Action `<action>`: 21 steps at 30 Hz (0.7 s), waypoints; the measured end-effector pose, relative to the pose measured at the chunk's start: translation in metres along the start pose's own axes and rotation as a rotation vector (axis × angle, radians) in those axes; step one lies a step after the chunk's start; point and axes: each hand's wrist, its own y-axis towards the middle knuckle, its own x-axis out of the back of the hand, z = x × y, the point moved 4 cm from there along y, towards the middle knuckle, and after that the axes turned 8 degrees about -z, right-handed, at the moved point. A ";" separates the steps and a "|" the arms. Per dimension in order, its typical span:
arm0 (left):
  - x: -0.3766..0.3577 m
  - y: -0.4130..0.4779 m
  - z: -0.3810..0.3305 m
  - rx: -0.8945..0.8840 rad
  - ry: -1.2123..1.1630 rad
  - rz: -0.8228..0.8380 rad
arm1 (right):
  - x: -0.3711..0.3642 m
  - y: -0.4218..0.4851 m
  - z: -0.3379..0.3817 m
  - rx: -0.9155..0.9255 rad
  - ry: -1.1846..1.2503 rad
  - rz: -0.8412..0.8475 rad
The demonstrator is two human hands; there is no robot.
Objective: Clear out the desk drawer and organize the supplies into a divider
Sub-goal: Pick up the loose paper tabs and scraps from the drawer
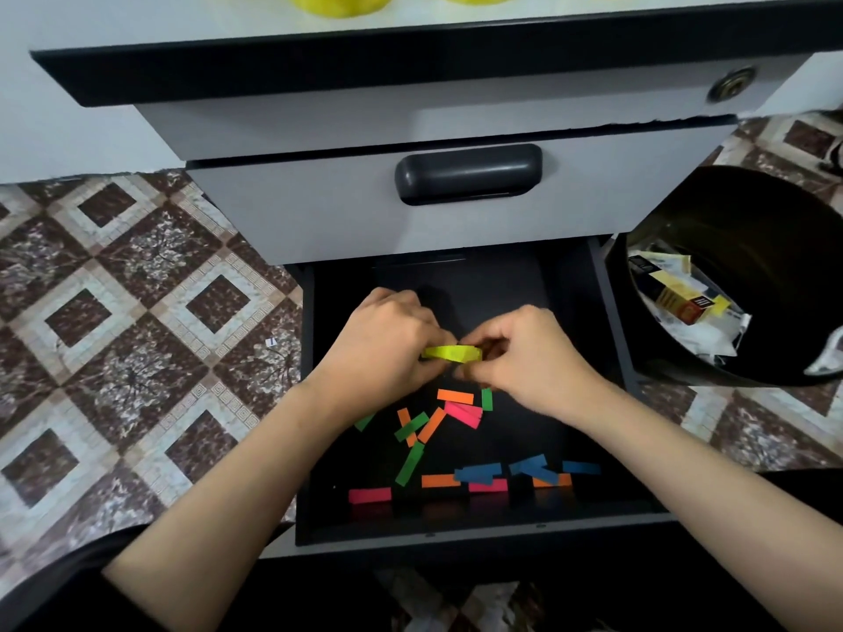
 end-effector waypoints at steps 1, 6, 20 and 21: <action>0.000 0.000 0.000 0.012 -0.003 0.003 | 0.000 -0.001 0.001 0.048 -0.057 -0.040; 0.001 0.000 0.002 0.079 0.034 -0.009 | 0.002 0.000 0.003 0.116 -0.142 -0.103; -0.003 -0.002 0.002 0.188 0.069 0.046 | -0.002 -0.002 0.004 0.127 -0.494 -0.031; -0.004 -0.002 0.002 0.200 0.075 0.070 | -0.001 -0.002 0.005 0.133 -0.485 -0.052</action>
